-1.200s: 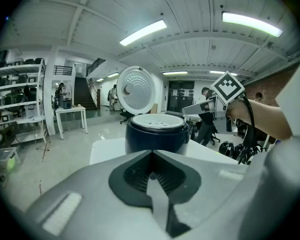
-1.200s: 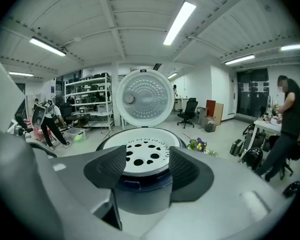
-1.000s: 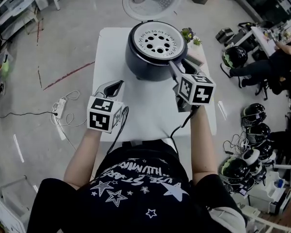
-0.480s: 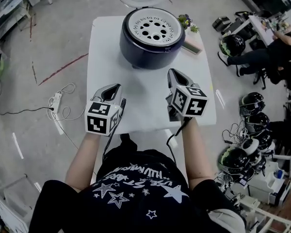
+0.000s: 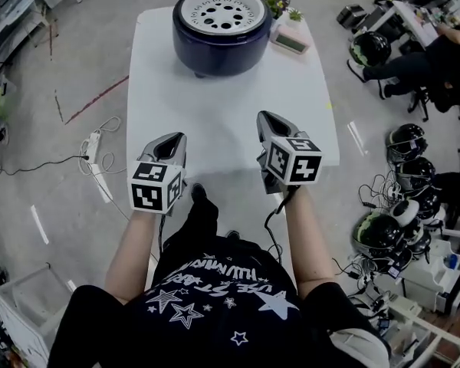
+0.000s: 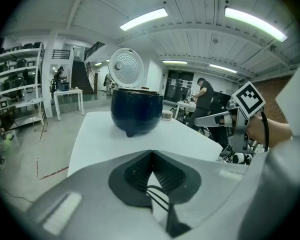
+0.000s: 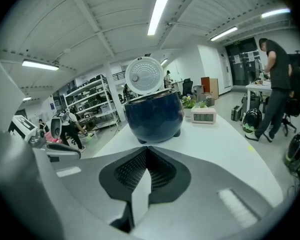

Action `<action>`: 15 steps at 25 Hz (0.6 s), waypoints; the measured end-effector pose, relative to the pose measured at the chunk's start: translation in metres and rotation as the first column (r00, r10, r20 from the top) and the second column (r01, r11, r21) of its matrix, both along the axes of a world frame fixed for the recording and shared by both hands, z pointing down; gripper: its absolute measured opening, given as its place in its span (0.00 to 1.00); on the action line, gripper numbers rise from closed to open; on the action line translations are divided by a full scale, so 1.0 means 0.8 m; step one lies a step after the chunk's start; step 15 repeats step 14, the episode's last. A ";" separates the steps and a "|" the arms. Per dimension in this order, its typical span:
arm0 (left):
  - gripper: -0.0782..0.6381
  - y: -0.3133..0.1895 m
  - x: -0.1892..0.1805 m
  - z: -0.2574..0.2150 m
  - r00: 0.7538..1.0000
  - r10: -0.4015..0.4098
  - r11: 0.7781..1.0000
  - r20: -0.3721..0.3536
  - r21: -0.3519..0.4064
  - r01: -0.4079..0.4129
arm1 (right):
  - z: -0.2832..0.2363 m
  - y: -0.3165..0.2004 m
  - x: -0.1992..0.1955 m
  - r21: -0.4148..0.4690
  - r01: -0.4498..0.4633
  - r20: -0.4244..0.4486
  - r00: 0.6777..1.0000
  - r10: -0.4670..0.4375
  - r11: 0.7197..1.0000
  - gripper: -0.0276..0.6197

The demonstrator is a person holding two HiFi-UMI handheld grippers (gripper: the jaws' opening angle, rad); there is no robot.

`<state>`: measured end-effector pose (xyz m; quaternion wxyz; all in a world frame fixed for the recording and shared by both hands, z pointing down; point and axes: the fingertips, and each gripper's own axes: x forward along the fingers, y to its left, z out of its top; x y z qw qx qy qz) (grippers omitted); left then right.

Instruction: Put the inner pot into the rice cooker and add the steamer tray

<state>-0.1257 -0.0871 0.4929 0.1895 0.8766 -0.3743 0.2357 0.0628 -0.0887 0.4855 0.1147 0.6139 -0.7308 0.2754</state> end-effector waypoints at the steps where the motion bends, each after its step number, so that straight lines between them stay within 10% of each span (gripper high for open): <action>1: 0.12 0.008 -0.002 -0.002 1.000 -0.001 1.000 -0.001 0.000 0.001 | 0.000 0.010 -0.003 -0.003 0.001 0.008 1.000 -0.001 1.000 0.08; 15: 0.12 0.145 0.003 -0.017 1.000 -0.028 0.999 0.007 0.033 0.028 | -0.029 0.138 0.016 0.049 0.035 0.011 0.999 -0.035 0.998 0.08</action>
